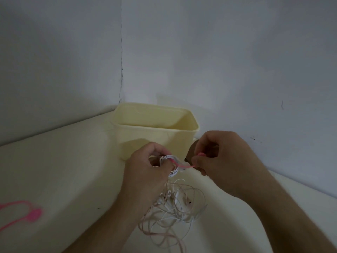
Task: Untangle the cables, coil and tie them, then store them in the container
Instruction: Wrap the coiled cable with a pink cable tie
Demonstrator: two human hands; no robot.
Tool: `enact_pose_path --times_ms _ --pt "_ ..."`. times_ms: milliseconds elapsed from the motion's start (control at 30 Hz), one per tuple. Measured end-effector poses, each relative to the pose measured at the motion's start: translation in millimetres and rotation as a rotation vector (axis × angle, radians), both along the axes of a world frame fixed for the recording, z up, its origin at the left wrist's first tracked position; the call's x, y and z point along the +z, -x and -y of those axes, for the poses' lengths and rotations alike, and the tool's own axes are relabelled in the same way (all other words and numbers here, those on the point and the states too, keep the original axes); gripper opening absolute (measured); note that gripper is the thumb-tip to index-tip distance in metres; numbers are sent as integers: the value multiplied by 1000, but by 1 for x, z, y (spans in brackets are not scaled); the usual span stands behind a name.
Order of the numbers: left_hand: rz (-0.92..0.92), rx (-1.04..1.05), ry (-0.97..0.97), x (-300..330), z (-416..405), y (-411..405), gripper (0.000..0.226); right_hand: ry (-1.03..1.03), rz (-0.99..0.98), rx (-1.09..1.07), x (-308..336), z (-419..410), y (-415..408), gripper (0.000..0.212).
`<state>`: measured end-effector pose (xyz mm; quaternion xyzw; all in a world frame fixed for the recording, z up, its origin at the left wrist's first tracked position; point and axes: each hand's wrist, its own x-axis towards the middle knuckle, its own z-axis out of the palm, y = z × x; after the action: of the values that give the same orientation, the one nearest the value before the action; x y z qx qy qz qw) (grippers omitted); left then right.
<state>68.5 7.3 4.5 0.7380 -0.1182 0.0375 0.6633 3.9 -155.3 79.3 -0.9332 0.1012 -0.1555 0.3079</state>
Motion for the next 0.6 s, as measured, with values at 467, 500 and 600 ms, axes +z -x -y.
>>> enact_pose_path --times_ms 467,500,600 --pt "199 -93 -50 -2 3 9 23 -543 155 83 -9 -7 -6 6" --pt "222 -111 -38 -2 3 9 25 -584 176 65 -11 -6 -7 5" --pt "288 -136 4 -2 3 10 25 -686 219 31 -14 -3 -7 7"
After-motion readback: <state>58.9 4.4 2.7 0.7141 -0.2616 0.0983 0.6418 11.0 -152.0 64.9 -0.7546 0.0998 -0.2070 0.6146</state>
